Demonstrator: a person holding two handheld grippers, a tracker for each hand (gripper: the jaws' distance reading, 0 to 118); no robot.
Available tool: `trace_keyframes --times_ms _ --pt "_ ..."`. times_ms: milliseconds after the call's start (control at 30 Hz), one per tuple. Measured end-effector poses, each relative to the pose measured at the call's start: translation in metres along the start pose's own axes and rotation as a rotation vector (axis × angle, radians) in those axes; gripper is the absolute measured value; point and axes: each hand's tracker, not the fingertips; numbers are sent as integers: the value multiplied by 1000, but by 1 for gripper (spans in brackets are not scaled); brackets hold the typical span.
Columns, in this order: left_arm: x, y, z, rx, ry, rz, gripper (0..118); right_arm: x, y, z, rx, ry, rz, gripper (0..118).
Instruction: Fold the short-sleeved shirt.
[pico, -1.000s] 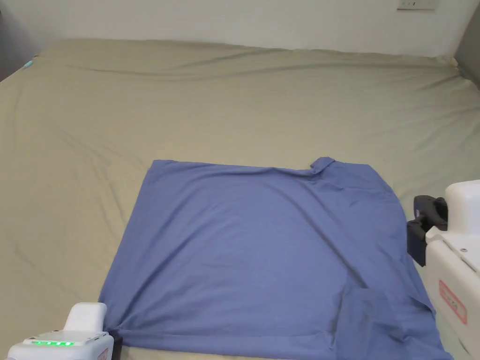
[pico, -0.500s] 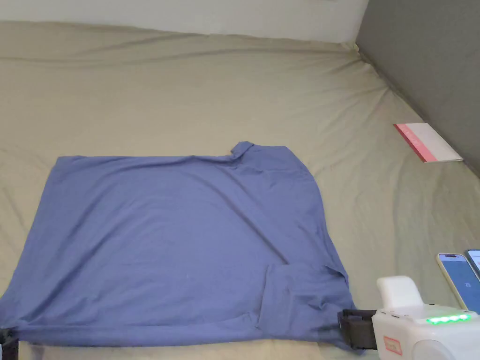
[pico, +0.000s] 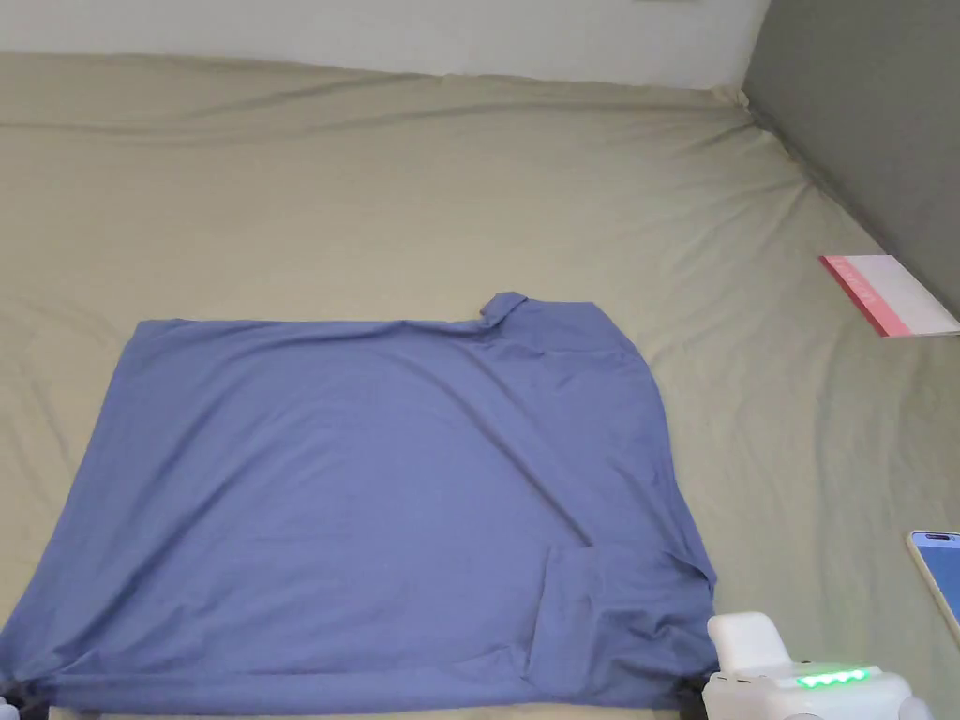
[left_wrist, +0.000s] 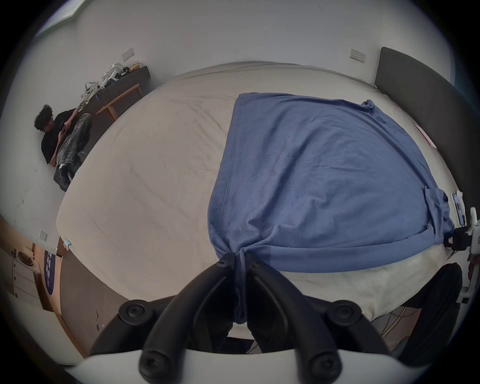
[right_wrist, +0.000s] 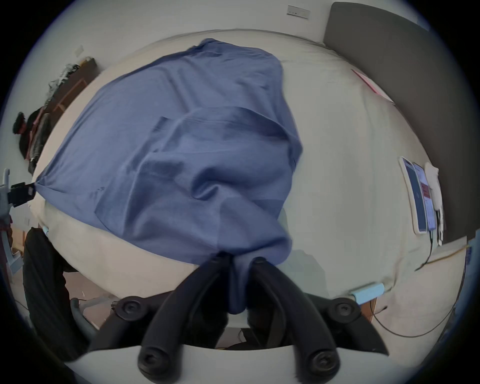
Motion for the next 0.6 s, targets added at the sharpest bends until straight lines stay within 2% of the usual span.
trace_keyframes --times_ms 33,67,167,333,367,433,600 --pt "-2 1 -3 -2 1 0 6 -4 2 -2 -4 -45 28 11" --pt "-1 1 -3 -4 2 0 6 -4 1 -2 -11 -48 70 11" --pt "-6 -1 -12 10 0 12 6 1 3 13 63 -6 -4 10" --pt "-12 11 -7 64 -31 44 6 17 21 47 184 35 -32 10" --pt "-13 15 -8 77 -34 42 6 6 29 60 223 44 -41 10" --pt "-14 26 -9 105 -29 52 6 8 43 65 249 71 -65 10" --pt "-15 63 -12 159 -57 107 6 5 85 64 274 43 -54 10"
